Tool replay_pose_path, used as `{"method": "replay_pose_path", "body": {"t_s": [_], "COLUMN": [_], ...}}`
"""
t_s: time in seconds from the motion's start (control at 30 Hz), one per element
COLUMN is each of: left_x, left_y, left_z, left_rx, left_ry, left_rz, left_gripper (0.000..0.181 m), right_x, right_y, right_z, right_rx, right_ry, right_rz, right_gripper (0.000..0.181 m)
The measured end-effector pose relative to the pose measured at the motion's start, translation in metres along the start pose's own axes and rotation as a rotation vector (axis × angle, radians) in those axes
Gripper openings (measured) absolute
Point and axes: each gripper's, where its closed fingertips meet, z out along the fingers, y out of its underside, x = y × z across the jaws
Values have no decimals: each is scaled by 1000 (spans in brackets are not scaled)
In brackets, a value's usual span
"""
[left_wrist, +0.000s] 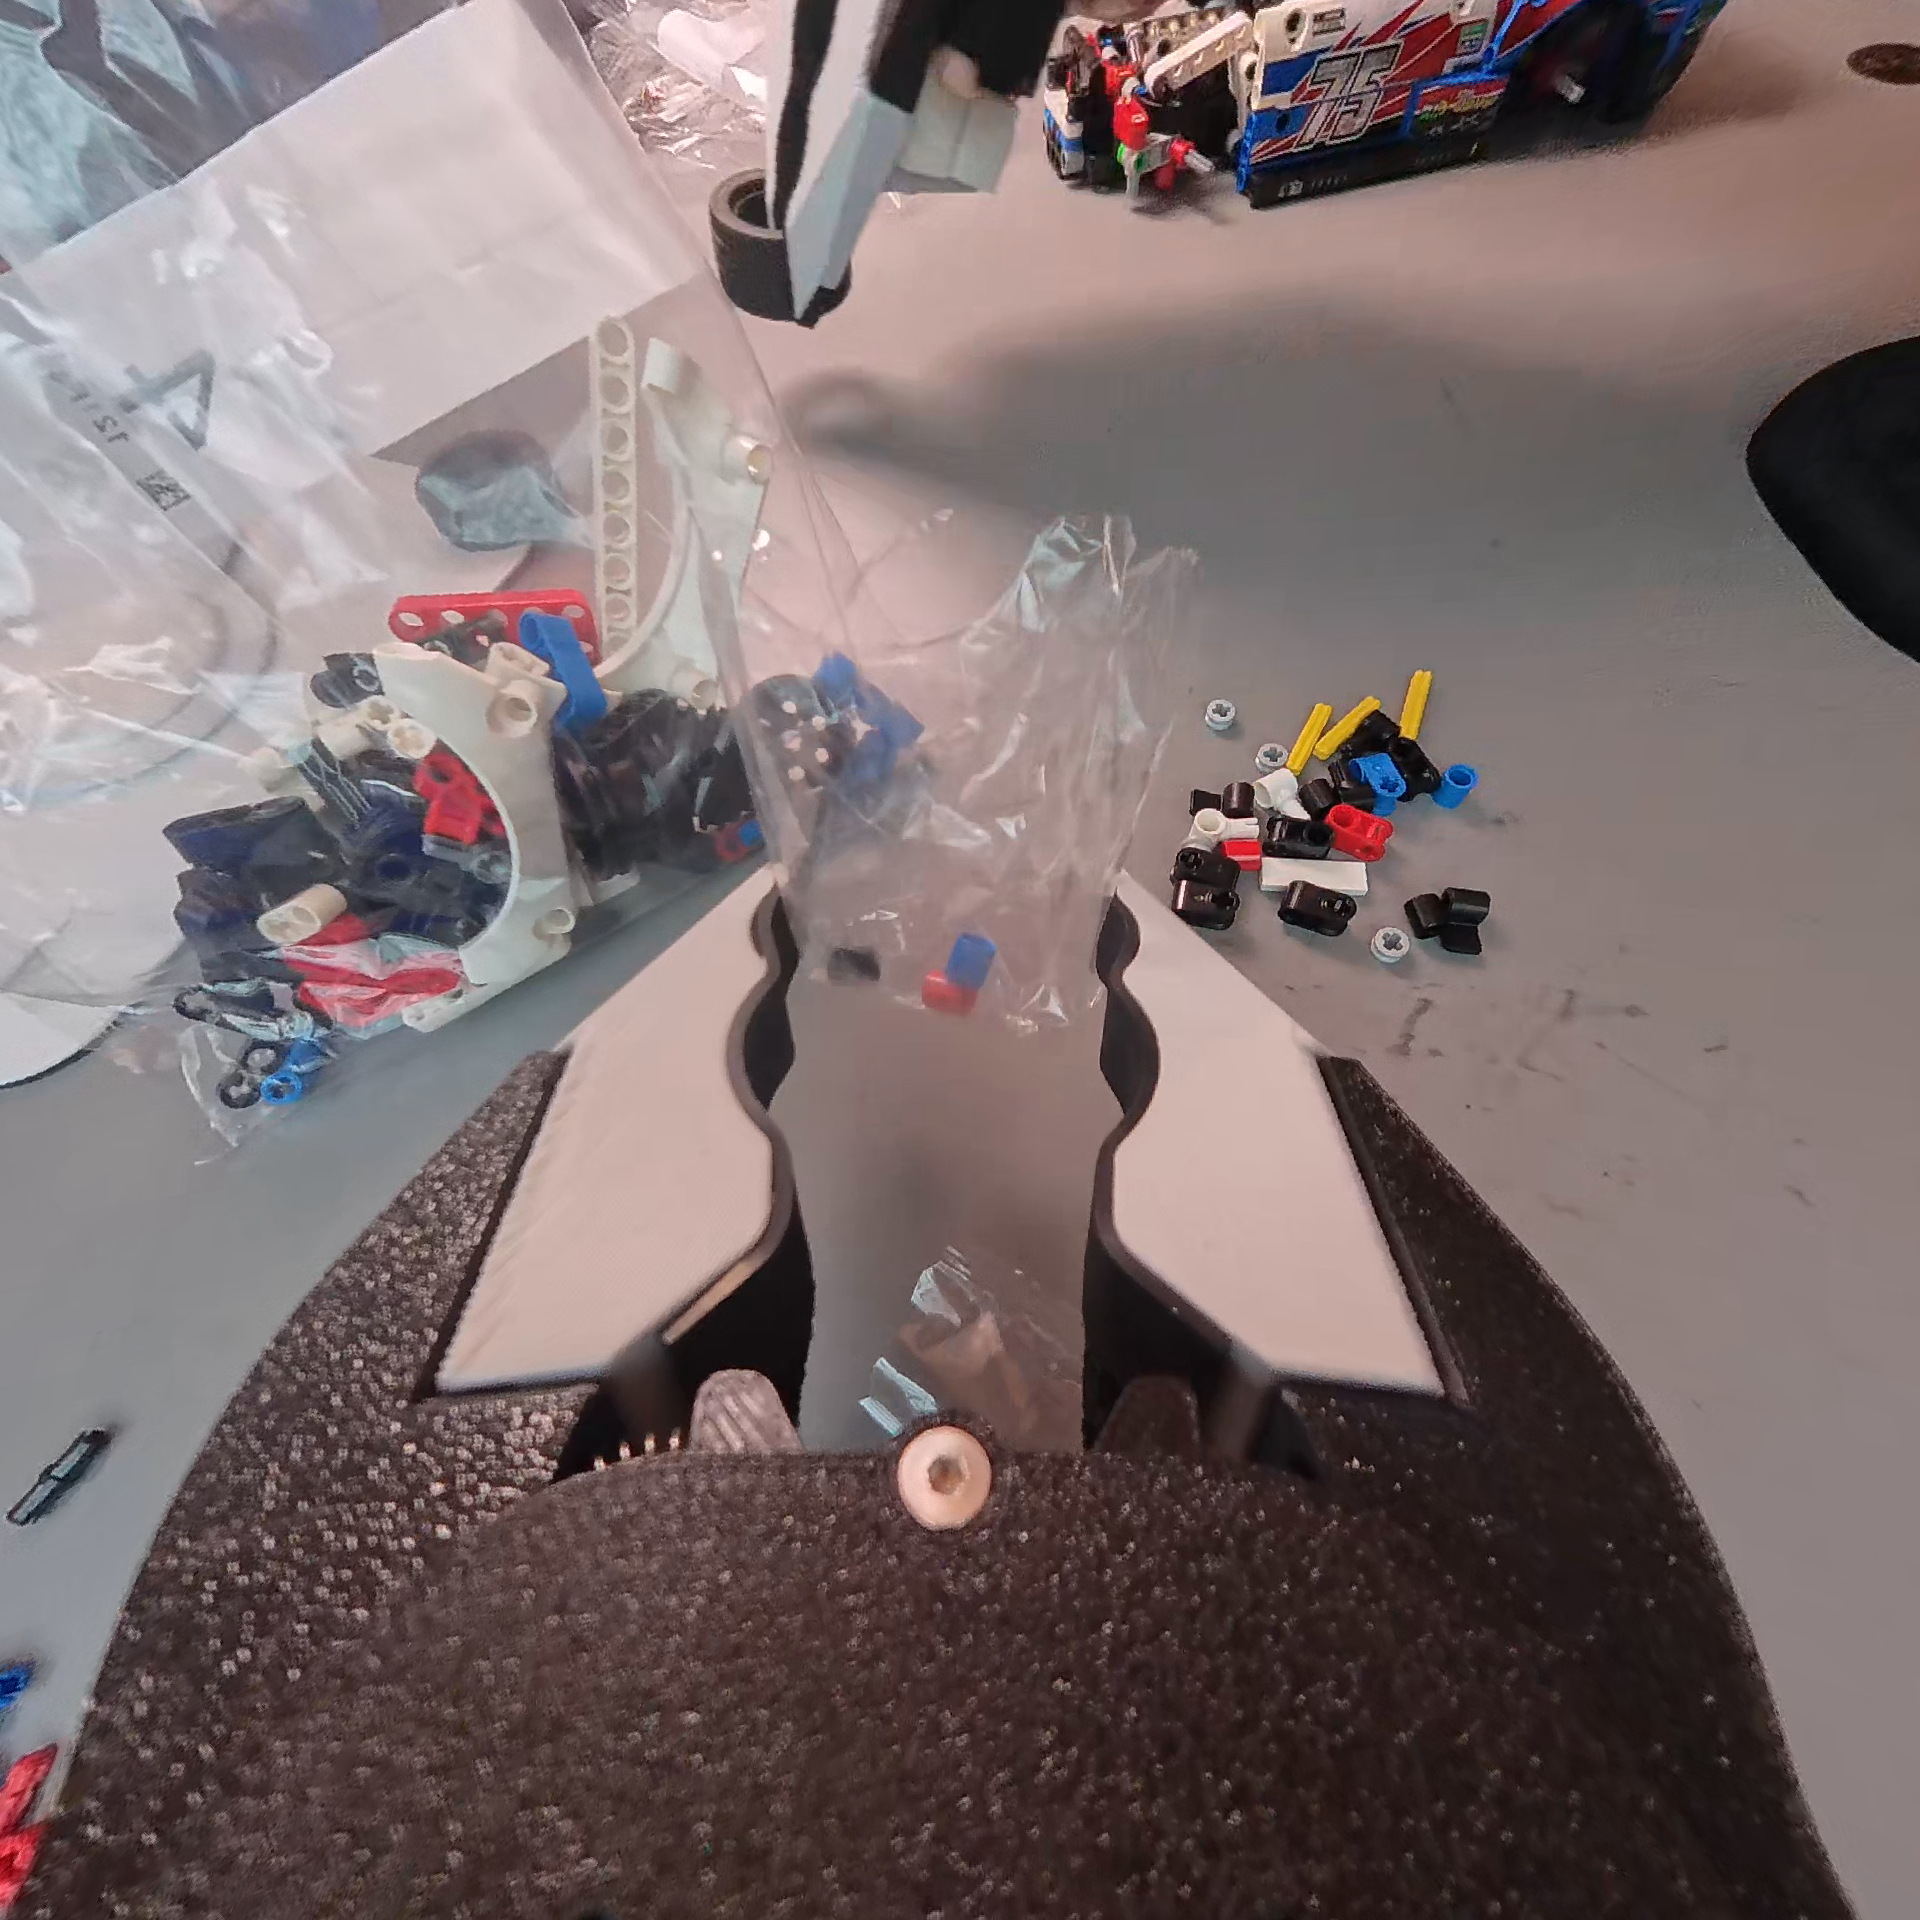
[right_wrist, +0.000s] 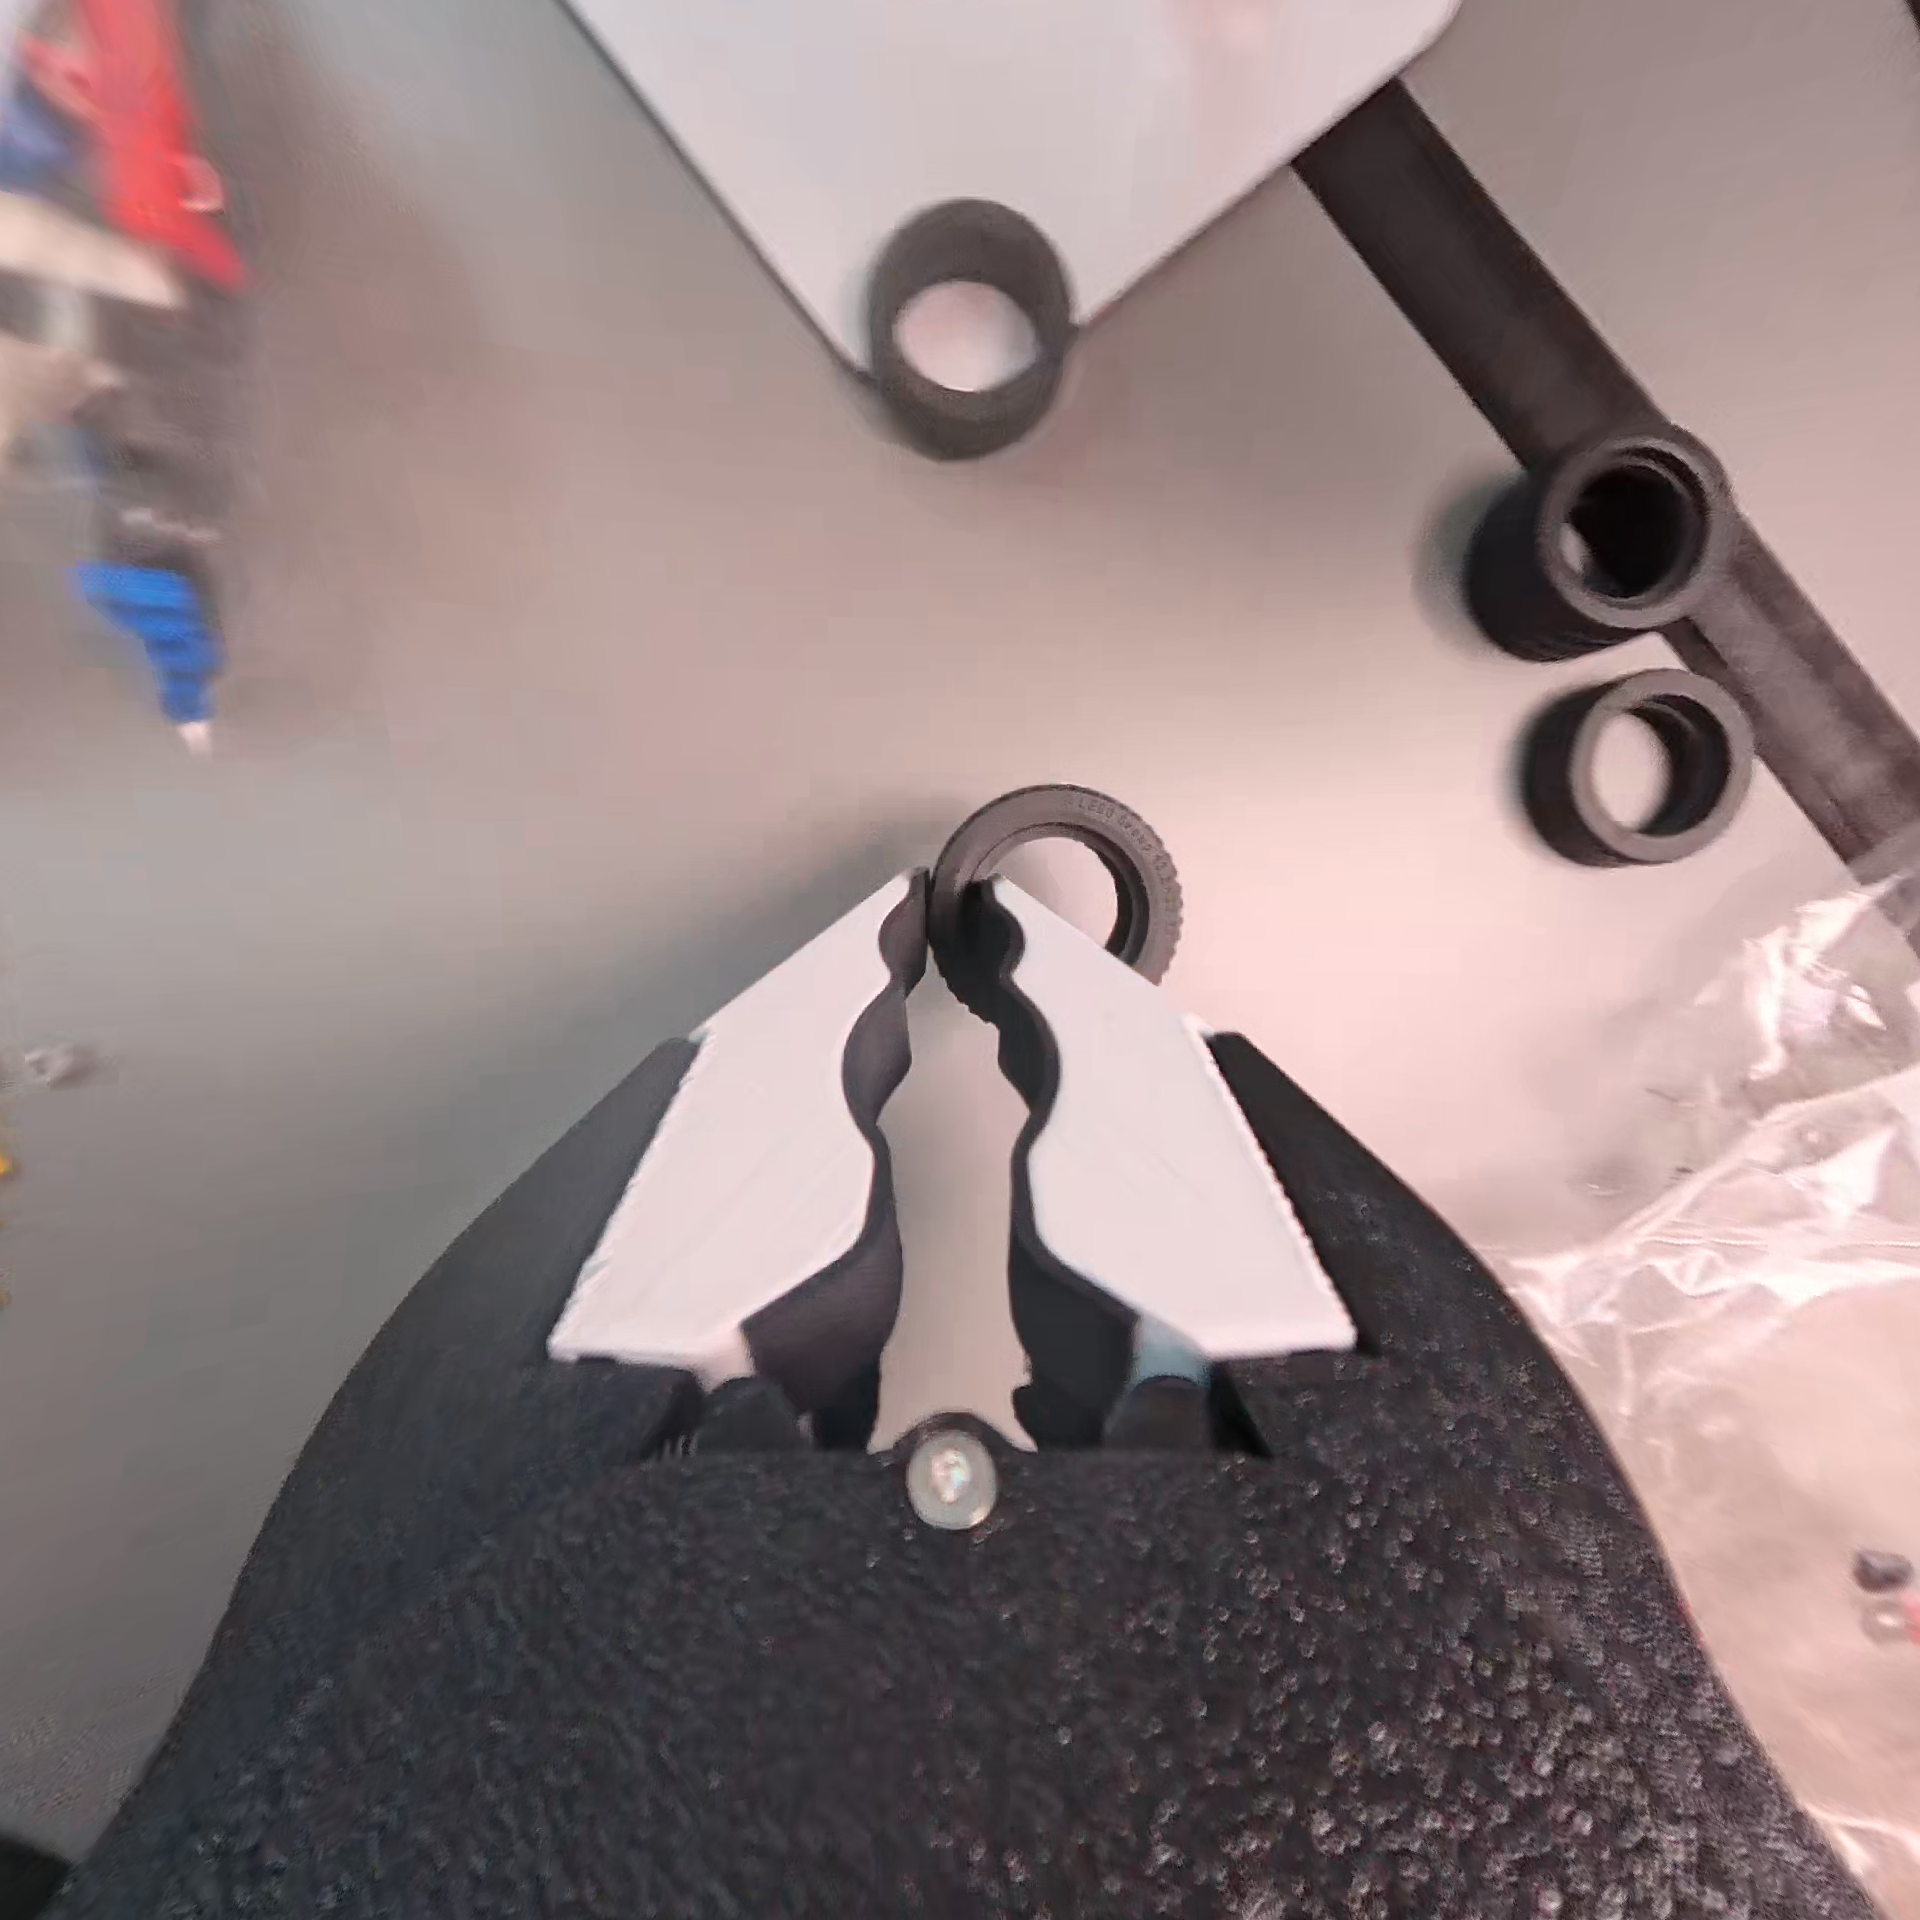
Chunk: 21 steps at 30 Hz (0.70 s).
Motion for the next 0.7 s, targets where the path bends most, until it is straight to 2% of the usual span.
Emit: {"method": "replay_pose_path", "body": {"t_s": [0.1, 0.23, 0.37, 0.43, 0.53, 0.63, 0.7], "left_x": [0, -1, 0, 0, 3, 7, 13], "left_y": [-1, -2, -2, -3, -9, -16, -18], "left_z": [-1, -2, -2, -2, -6, -13, -18], "left_rx": [6, 13, 15, 20, 41, 40, 21], "left_ry": [-2, 1, 6, 6, 26, 31, 48], "left_rz": [0, -7, -6, -4, -2, 34, 81], "left_gripper": [57, 57, 57, 55, 53, 51, 51], "right_x": [32, 48, 44, 17, -67, -155, -187], "right_y": [0, -1, -16, -32, -41, -13, 8], "right_z": [21, 34, 12, -12, -48, -56, -45], "right_rx": [-53, -68, 60, 203, 365, 358, 308], "right_ry": [51, 93, 153, 111, -130, -346, -386], "right_rz": [46, 60, 73, 52, -77, -283, -354], "right_gripper": [9, 14, 40, 41, 31, 21, 20]}}
